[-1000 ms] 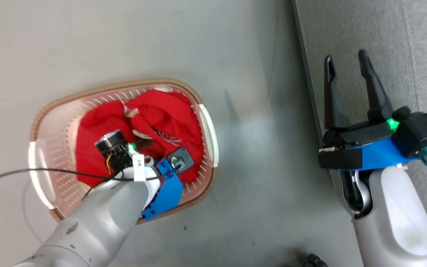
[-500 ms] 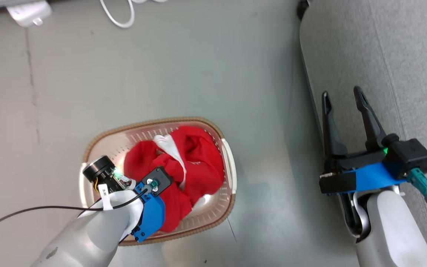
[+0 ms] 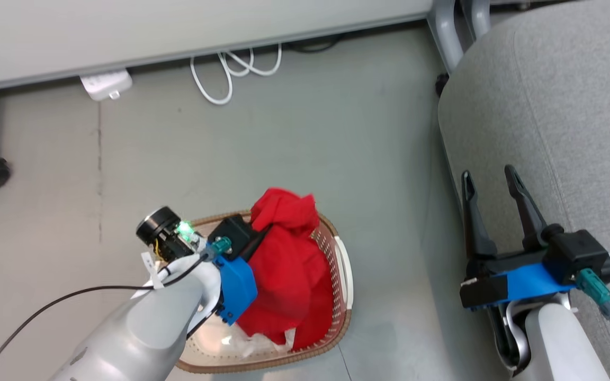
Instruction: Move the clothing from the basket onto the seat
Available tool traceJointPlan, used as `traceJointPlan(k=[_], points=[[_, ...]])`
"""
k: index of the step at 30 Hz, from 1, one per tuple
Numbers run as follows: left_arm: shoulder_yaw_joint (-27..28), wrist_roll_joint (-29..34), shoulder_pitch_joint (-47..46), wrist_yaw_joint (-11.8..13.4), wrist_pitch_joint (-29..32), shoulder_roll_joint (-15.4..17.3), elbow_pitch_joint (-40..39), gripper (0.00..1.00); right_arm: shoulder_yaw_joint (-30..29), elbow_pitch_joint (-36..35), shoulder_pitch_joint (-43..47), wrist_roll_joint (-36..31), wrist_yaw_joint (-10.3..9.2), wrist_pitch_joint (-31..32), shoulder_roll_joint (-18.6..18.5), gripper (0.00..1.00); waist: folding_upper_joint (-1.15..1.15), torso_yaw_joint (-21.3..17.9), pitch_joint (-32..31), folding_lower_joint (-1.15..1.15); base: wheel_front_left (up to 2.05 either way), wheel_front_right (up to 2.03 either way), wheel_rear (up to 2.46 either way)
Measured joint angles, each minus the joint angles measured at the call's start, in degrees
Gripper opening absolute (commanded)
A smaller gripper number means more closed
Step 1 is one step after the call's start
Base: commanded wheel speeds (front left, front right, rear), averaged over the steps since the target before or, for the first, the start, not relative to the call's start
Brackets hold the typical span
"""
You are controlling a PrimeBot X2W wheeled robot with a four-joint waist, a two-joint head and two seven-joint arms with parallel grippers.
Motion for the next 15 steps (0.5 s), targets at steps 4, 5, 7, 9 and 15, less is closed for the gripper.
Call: traceJointPlan(k=[4,5,7,9,15], points=[[3.52,-0.83,1.04,0.85,0.01,1.16,-5.44,0.0,-0.13,0.4,1.63,0.0,0.0,0.0,0.01,1.0,0.0,0.39,-2.55,0.0,0.0,0.0,0.0],[4.42,-1.1,1.3,1.04,0.0,1.23,-6.66,0.0,-0.15,0.51,2.0,0.0,0.0,0.0,0.0,1.0,0.0,0.46,-3.17,0.0,0.0,0.0,0.0],[5.81,-1.37,1.55,1.65,0.0,1.2,-9.01,0.0,-0.2,0.7,2.66,0.01,0.0,0.0,0.01,1.0,0.0,0.6,-4.37,0.0,0.0,0.0,0.0],[7.11,-1.45,1.74,2.11,0.0,1.08,-11.03,0.0,-0.2,0.77,3.11,0.01,0.0,0.0,0.0,1.0,0.0,0.71,-5.47,0.01,0.0,0.0,0.0],[9.83,-1.98,2.07,3.34,0.0,-0.9,-14.75,0.0,-0.21,1.3,5.02,0.02,0.0,0.0,0.0,1.0,0.0,0.9,-8.49,0.01,0.0,0.0,0.0]])
